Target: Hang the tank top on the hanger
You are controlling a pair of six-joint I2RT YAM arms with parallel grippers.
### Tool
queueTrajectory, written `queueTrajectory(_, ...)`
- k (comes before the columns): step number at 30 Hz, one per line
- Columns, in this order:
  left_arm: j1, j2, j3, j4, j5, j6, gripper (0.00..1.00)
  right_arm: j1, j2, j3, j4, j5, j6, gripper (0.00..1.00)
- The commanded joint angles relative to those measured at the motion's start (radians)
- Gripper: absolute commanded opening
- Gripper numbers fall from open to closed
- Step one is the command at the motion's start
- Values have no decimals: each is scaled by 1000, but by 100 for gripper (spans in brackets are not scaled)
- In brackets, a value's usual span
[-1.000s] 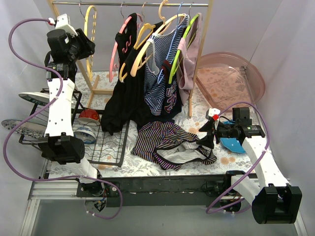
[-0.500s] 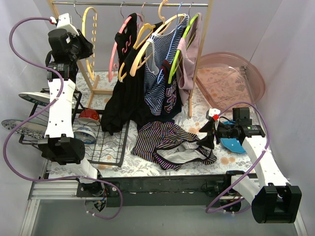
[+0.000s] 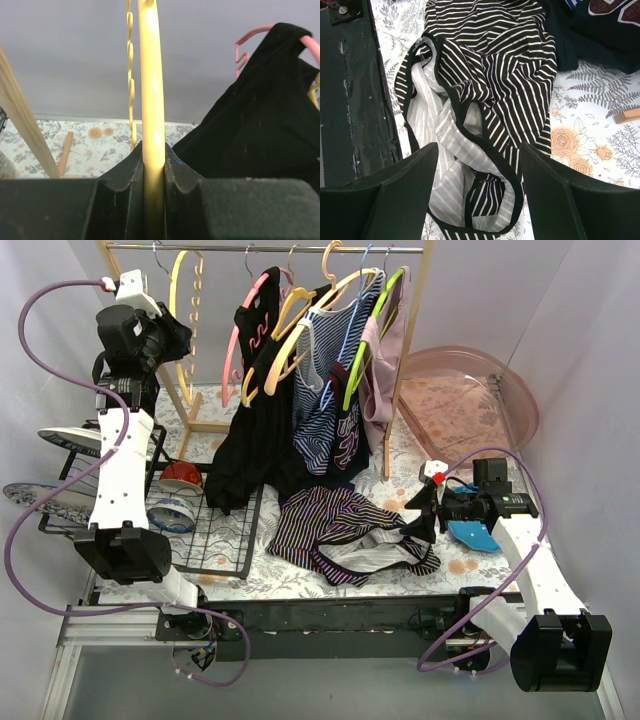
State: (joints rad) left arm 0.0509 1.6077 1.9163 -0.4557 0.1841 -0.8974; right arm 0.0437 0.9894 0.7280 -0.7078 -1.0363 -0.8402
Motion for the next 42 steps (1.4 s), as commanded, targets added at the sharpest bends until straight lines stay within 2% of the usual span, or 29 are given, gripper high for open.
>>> queueTrajectory(1,0,-121,-59,190,37,-8,0,-10,0,19,-10,-33,-13,75)
queueTrajectory(12,3,-164,-147,290,71,-57,0,-13,0,21,-19,-34,-22,75)
queueTrajectory(16,3,-206,-192,275,66,-46,0,-15,-3,22,-22,-36,-25,75)
queueTrajectory(24,3,-382,-373,238,14,-23,0,-18,0,22,-27,-42,-31,75)
queueTrajectory(29,3,-523,-473,224,-47,-66,0,-19,0,25,-42,-50,-51,75)
queueTrajectory(31,3,-597,-484,198,-129,-92,0,-22,-6,27,-47,-54,-59,75)
queueTrajectory(35,3,-713,-522,184,-202,-162,0,-30,-11,31,-58,-62,-72,75)
queueTrajectory(42,3,-850,-520,120,-186,-216,0,-31,-64,118,-133,-28,-97,75)
